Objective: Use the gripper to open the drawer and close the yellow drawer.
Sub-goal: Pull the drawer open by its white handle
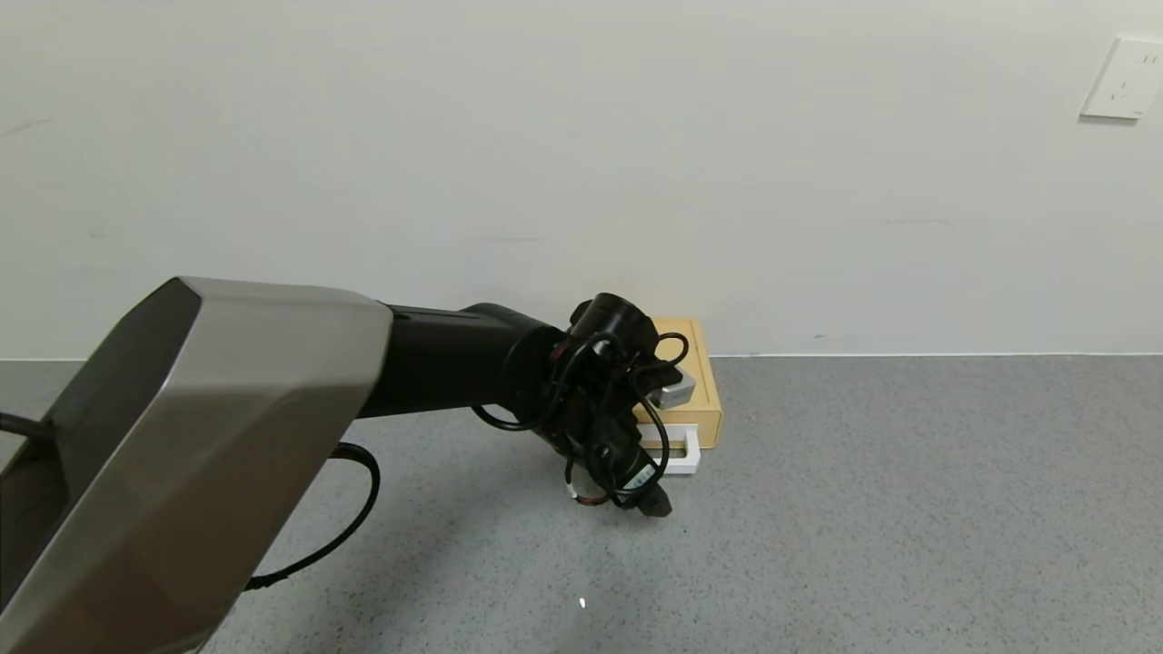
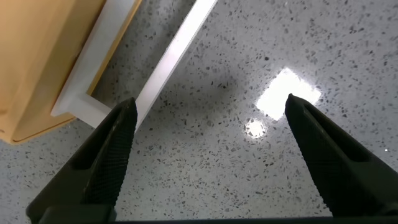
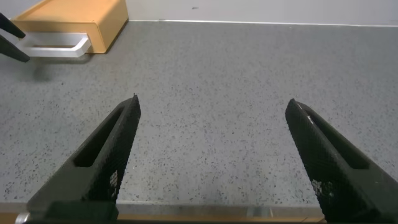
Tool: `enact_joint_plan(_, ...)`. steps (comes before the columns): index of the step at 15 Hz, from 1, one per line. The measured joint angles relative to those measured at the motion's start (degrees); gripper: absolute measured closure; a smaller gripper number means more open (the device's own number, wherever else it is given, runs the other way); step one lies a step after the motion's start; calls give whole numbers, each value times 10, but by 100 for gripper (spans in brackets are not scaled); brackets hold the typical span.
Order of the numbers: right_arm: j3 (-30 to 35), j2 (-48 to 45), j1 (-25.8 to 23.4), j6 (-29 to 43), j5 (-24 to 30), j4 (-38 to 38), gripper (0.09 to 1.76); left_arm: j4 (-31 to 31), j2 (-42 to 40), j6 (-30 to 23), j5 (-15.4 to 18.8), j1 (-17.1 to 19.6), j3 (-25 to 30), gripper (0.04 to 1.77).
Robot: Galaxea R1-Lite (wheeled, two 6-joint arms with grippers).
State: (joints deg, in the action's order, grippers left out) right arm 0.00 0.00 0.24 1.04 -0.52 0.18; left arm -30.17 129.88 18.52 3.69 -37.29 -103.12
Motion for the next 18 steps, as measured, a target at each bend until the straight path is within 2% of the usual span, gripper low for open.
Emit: enact_joint_plan(18, 0, 0, 0, 0, 0, 0, 14, 23, 52, 4, -6, 17, -16, 9)
